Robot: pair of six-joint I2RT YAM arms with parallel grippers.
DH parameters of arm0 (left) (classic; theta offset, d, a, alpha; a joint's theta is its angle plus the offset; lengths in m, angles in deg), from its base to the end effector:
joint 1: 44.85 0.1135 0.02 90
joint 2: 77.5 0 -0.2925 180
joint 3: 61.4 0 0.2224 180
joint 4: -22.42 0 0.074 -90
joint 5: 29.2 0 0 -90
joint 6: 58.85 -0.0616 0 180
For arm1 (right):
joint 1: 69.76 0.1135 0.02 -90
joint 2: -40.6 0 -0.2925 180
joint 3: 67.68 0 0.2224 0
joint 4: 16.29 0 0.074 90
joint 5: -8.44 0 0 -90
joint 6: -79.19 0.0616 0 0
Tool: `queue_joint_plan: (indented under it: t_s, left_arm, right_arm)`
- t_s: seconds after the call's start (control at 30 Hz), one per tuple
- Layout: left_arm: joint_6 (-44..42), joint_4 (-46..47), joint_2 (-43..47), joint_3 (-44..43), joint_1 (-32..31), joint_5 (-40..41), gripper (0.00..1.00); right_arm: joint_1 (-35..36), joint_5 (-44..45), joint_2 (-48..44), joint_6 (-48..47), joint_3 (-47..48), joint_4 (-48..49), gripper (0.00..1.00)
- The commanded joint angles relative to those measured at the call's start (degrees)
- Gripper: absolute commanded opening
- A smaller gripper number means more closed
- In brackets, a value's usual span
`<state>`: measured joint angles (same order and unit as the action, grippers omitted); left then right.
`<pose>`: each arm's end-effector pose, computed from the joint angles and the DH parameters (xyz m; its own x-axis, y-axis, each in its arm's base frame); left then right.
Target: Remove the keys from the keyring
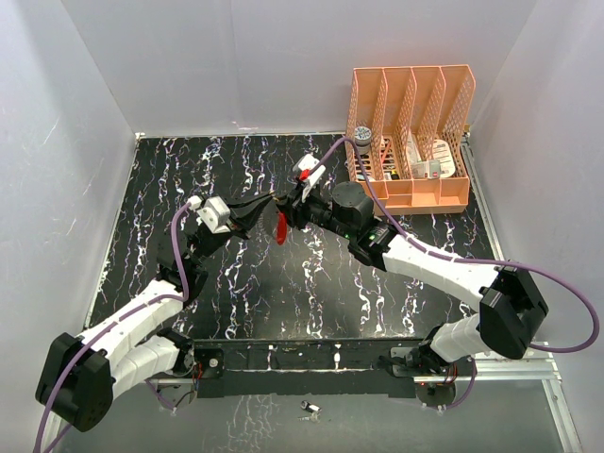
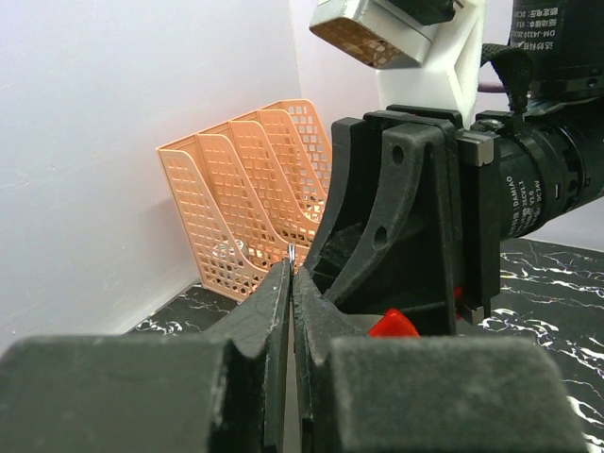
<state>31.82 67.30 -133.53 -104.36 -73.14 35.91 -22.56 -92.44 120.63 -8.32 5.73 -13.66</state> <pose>0.1494 -0.1098 0.3742 0.4554 -0.2572 -0.8523 0.7502 0.6263 0.2119 0.2119 0.2460 0.3666 -0.0841 -0.0280 -0.9961 -0.8456 0.5308 0.0565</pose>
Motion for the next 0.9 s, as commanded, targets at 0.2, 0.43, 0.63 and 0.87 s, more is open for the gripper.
queue_joint_plan:
  t_s: [0.2,0.43,0.63,0.87]
  left_arm:
    - [-0.6,2.4,1.4,-0.5,0.1,0.4,0.00]
    - [-1.5,0.2,1.8,-1.0,0.1,1.2,0.00]
    - [-1.8,1.0,1.9,-0.9,0.1,2.4,0.00]
    - [-2.8,-0.1,1.9,-1.3,0.1,3.0,0.00]
  right_arm:
    - [0.6,1.8,-2.4,-1.9,2.7,3.1,0.00]
    - [0.9,5.8,-4.6,-4.9,2.7,0.0,0.00]
    - [1.1,7.2,-6.0,-5.7,2.3,-0.8,0.00]
    - [1.2,7.5,-6.6,-5.9,2.1,-1.0,0.00]
